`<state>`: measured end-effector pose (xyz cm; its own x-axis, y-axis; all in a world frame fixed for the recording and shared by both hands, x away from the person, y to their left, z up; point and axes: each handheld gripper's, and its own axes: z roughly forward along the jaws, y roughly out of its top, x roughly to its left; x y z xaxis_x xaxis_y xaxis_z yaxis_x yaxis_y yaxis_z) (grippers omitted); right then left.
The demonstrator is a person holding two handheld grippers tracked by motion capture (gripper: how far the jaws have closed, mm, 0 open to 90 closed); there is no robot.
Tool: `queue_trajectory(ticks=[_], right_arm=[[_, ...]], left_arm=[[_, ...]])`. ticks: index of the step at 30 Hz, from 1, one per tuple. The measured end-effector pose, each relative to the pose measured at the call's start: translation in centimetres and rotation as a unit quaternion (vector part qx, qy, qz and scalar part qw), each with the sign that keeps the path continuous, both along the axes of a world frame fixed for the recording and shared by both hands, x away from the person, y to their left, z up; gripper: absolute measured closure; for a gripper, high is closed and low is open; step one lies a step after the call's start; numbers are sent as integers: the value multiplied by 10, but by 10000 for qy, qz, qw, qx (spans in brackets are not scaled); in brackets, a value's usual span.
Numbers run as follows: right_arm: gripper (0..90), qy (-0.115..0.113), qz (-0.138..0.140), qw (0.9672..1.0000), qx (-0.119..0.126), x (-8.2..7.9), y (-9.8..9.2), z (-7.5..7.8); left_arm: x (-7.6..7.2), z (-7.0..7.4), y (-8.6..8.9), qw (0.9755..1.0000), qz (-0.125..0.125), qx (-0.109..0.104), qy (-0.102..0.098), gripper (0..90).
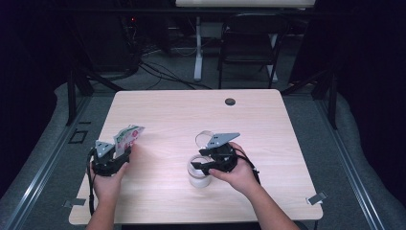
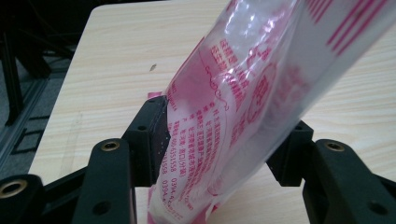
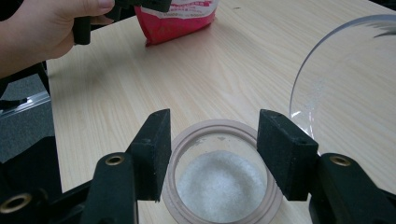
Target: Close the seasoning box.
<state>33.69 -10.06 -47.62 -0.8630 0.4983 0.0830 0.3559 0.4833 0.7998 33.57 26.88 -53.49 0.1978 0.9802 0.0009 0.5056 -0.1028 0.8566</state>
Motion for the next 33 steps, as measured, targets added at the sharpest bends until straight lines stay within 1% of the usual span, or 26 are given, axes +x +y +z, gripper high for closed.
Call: queue_trajectory(ticks=[3, 8, 11, 15, 16, 17, 20, 21, 22, 26, 29, 31, 32, 33], right_arm=[[446, -11, 5, 10000, 4, 0, 0, 0], [445, -21, 1, 10000, 1, -1, 1, 1], [445, -31, -8, 10000, 2, -1, 1, 1], [444, -43, -17, 10000, 41, -2, 0, 2], [444, -43, -17, 10000, 41, -2, 0, 2], [444, -50, -27, 10000, 38, -2, 0, 3], [446, -70, -19, 10000, 38, -2, -1, 4], [446, -70, -25, 10000, 44, -2, -1, 4], [446, -70, -24, 10000, 42, -2, 0, 4], [446, -92, -17, 10000, 33, -3, 0, 4], [446, -118, -28, 9999, 60, -4, 0, 6], [446, -141, -18, 9999, 53, -5, -1, 7], [446, -156, -26, 9999, 46, -5, -1, 8], [447, -173, -36, 9998, 31, -6, -2, 8]], left_arm=[[-2, 2, -6, 9999, -103, 66, -88, 462], [-5, 5, -16, 9994, -304, 157, -111, 458], [-7, 6, -23, 9984, -477, 277, -151, 454], [-8, 6, -33, 9971, -671, 328, -161, 446], [-8, 6, -33, 9971, -671, 328, -161, 446], [-9, 7, -36, 9965, -740, 366, -141, 446], [-9, 5, -42, 9953, -889, 356, -114, 444], [-10, 5, -45, 9948, -933, 406, -83, 444], [-10, 5, -45, 9948, -933, 406, -83, 444], [-10, 4, -55, 9924, -1124, 495, -91, 440], [-11, 3, -60, 9908, -1233, 559, -31, 434], [-11, 4, -65, 9897, -1291, 609, -47, 433], [-11, 4, -65, 9897, -1291, 609, -47, 433], [-12, 5, -70, 9888, -1357, 617, -86, 433]])
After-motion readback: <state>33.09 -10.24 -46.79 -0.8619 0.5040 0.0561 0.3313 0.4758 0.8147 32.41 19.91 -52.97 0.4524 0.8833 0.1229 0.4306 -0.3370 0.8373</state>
